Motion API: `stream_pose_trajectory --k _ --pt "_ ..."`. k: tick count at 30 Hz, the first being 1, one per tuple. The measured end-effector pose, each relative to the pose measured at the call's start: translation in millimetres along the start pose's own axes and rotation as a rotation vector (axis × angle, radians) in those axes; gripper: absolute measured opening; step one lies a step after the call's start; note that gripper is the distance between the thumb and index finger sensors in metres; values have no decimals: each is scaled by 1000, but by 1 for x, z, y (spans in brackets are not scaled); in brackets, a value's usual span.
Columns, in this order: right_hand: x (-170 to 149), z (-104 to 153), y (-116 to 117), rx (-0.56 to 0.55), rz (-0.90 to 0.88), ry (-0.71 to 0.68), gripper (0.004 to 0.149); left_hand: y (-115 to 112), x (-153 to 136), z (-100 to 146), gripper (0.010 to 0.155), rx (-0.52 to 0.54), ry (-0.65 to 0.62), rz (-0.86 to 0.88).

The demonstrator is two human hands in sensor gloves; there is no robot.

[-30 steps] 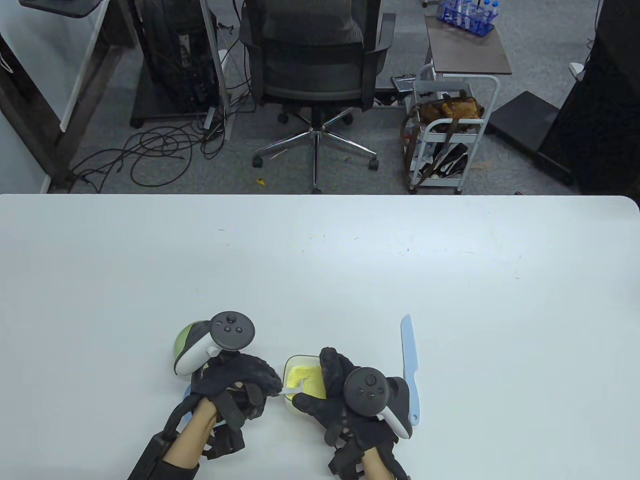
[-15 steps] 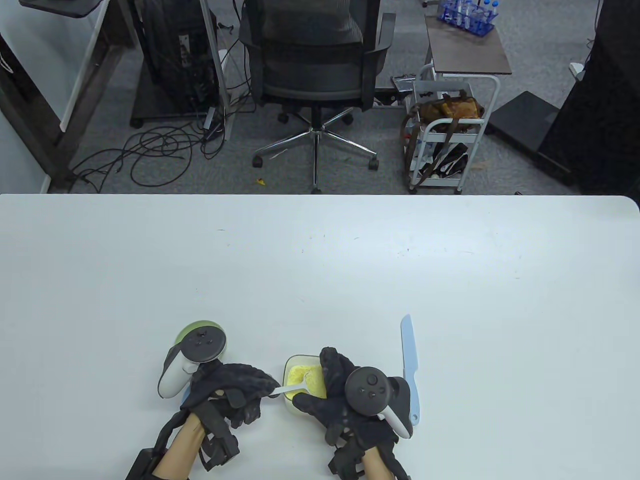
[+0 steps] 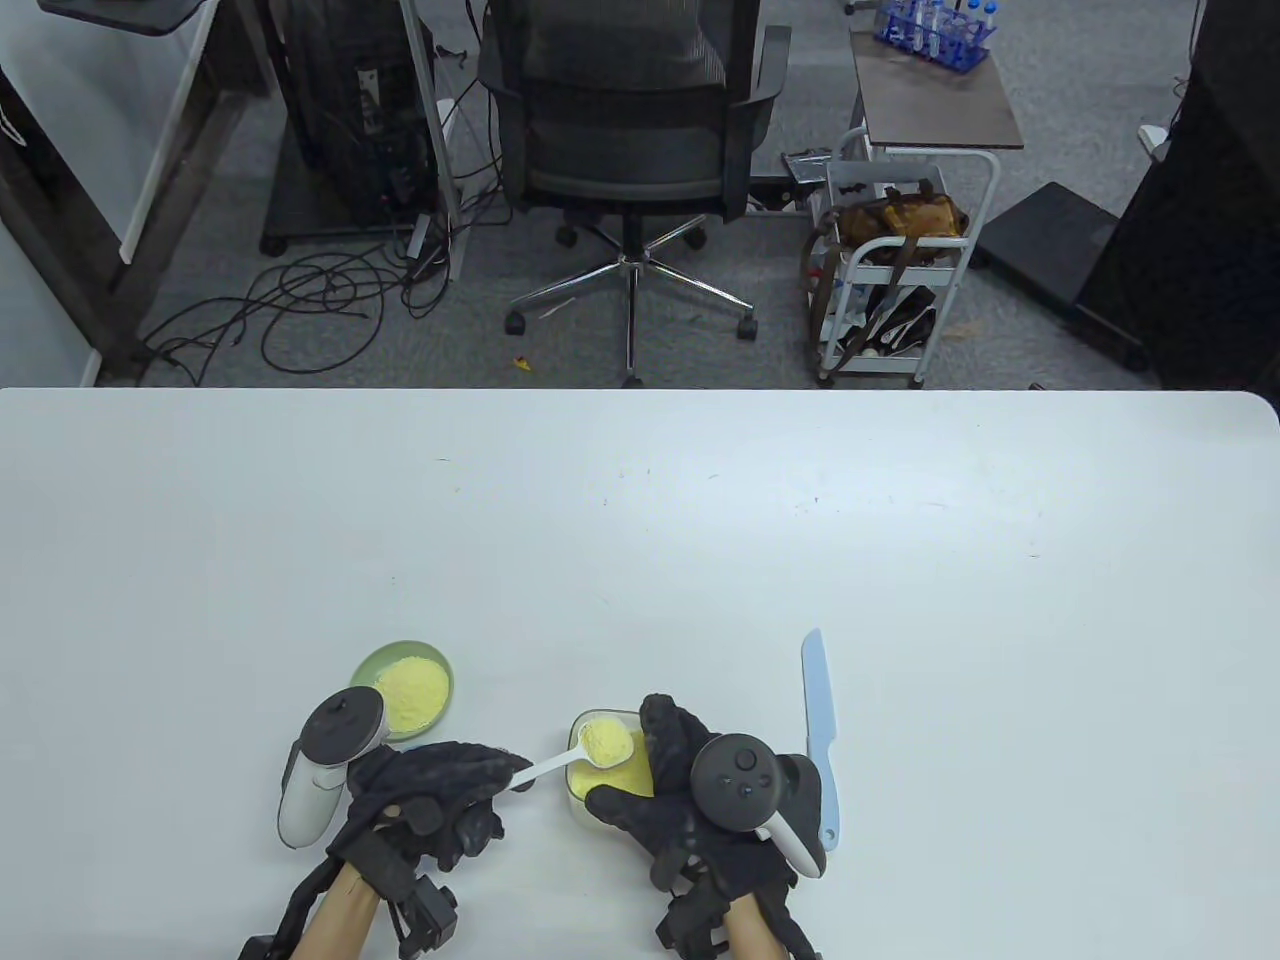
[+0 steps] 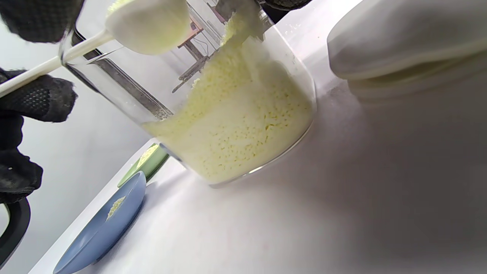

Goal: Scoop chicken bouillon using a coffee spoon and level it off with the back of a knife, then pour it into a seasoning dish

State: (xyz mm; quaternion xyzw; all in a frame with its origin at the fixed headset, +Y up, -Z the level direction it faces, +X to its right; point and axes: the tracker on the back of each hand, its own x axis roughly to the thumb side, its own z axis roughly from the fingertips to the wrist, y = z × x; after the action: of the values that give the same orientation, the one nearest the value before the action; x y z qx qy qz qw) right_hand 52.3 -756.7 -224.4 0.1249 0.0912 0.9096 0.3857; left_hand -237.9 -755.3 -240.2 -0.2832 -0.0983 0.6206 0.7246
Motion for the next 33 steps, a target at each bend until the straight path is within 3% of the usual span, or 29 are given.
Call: stream_pose_trajectory --k 5,7,10,13,17,19,33 --pt "-1 11 -16 -54 74 -4 94 1 -1 3 47 -16 -15 29" --pt "-2 23 -33 -177 63 26 90 1 -1 4 47 -20 -22 33" --pt "-16 44 -62 -414 125 175 81 1 0 5 47 -23 -34 40" --pt "-37 57 -81 -483 226 370 71 1 0 5 47 -28 -38 42" --pt "-75 66 -88 -417 239 603 61 1 1 6 47 -29 -47 48" --pt "-85 66 -84 -373 259 649 60 1 0 6 47 -29 -50 48" --pt "-88 20 -67 -158 464 772 60 -4 -2 4 47 -48 -41 42"
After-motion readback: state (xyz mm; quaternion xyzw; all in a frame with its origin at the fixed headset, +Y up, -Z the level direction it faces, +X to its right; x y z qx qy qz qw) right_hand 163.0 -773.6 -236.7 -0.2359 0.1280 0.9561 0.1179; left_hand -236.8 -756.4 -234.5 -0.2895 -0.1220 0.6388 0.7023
